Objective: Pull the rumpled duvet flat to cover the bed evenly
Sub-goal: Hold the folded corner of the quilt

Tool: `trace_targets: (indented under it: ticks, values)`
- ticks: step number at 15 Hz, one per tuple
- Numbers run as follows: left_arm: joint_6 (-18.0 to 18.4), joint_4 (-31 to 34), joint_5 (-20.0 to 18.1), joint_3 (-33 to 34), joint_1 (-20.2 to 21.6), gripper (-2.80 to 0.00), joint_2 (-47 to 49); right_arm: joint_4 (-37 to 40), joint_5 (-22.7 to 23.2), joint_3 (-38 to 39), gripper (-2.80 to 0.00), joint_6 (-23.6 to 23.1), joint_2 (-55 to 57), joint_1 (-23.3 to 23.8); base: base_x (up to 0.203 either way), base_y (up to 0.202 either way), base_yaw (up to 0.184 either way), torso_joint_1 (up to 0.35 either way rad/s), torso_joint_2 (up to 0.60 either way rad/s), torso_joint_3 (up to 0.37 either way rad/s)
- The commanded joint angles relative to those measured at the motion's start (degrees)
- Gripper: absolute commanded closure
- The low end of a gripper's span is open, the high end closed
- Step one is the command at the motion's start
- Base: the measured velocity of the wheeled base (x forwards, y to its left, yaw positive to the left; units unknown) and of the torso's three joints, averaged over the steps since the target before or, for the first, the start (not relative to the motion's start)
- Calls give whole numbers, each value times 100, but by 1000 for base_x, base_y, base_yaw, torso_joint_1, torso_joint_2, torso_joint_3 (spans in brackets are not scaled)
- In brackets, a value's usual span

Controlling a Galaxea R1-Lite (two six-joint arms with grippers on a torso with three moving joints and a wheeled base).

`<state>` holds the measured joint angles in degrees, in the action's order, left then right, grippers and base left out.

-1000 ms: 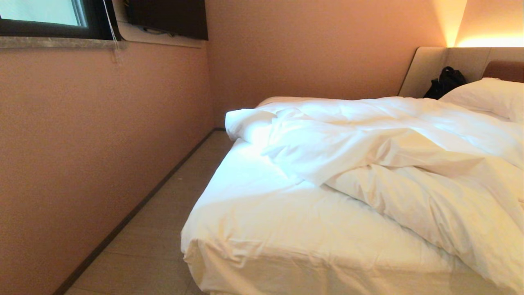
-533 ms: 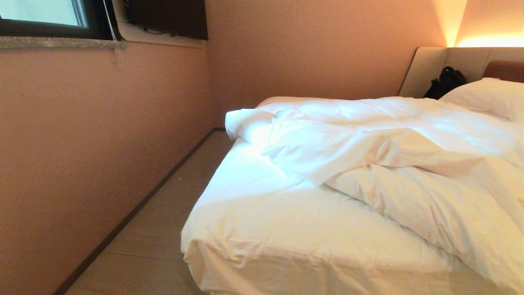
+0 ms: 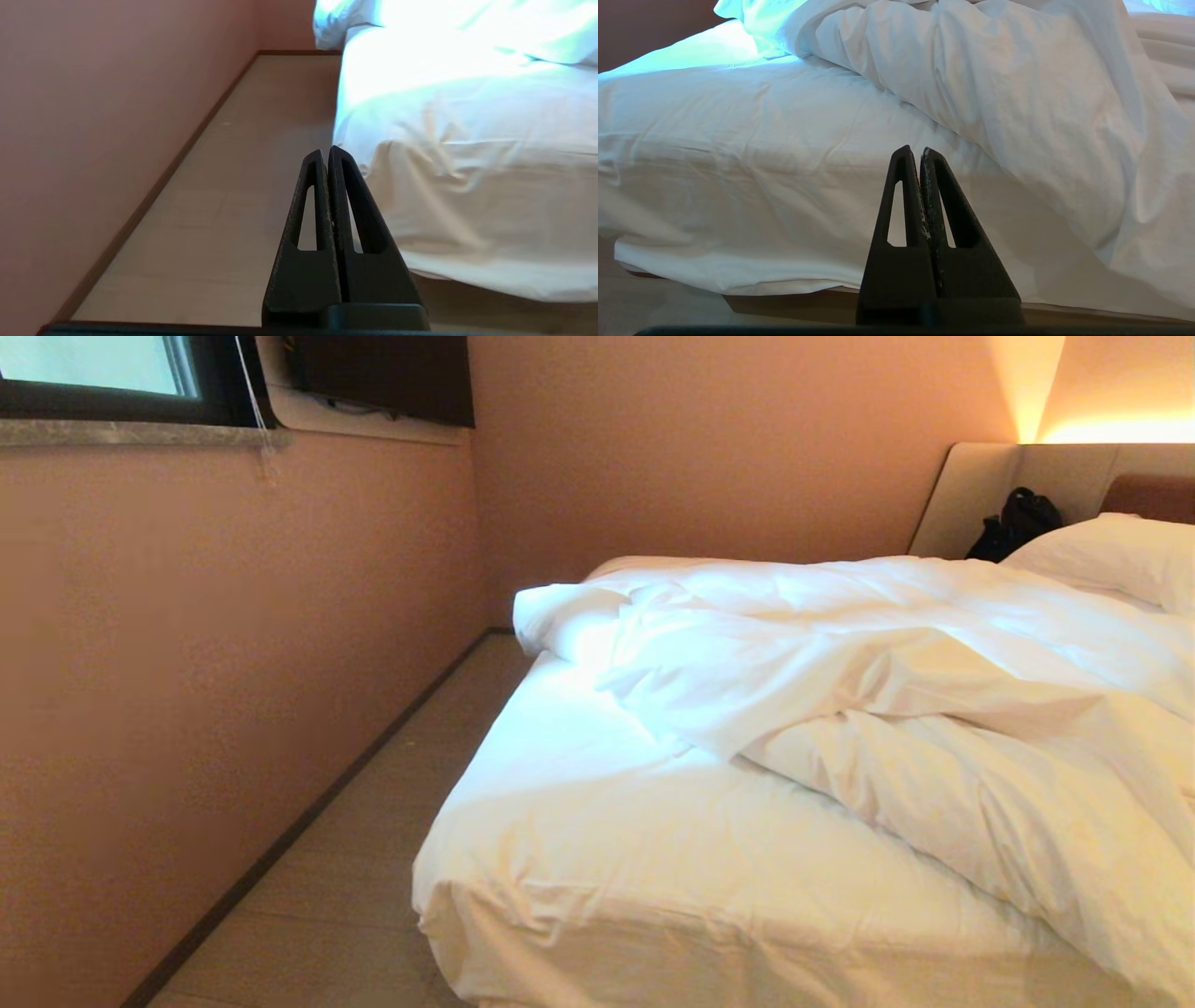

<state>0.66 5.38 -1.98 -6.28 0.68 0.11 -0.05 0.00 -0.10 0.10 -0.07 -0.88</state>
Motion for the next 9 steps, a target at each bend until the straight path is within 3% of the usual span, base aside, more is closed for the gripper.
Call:
trace_targets:
  ticks: [1,5,9]
  values:
    - [-5,93,-98,-306,2,0,73,-4,0,1,0,-1,7,0,0,0,0,0,0,0]
    - [-77,88,-230,-744,2,0,503,-4,0,1,0,-1,7,0,0,0,0,0,0,0]
    - [-507,19,-499,-1286,2,0,1305,-4,0,1,0,-1,7,0,0,0,0,0,0,0]
